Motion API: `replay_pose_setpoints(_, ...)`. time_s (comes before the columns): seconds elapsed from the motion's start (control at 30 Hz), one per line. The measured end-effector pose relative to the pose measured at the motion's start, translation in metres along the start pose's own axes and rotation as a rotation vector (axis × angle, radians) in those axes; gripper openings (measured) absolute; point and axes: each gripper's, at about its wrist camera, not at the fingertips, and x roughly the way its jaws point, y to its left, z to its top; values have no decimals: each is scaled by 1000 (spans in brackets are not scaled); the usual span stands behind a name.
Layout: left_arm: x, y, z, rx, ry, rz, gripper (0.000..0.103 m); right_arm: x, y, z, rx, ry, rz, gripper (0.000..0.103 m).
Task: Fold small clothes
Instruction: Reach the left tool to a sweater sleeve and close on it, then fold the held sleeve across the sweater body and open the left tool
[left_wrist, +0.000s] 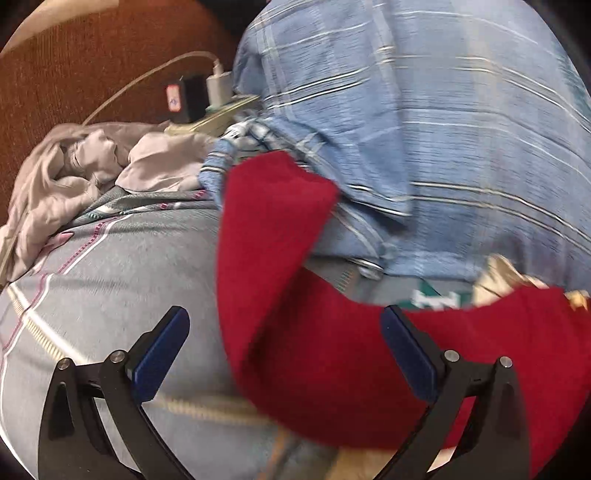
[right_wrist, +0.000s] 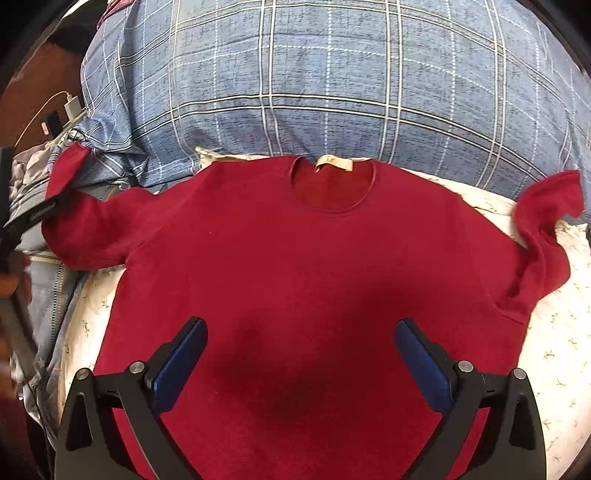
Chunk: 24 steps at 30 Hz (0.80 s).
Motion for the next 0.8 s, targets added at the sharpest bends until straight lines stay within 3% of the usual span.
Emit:
replay_pose_setpoints(0.13,25,10,10,-20,25,22,91,5,0,2,3,15,11,101)
replay_pose_setpoints(0.2,26,7,12,9,-17,32,80,8,-2,3,16,23,22,101)
replay_pose_setpoints(0.27,32,6,13,22,17,-6,39,10,-3,4,21,28,27,101)
replay_pose_setpoints(0.33,36,9,14,14,33,-18,29,11,-3,5,22,29,30,101)
replay_pose_setpoints(0.53,28,15,8,-4,29,-53,21,12,-1,6,19,30,38,101)
replay_pose_setpoints(0.8,7,5,9,6,11,-107,19,10,0,4,16,31,38,101)
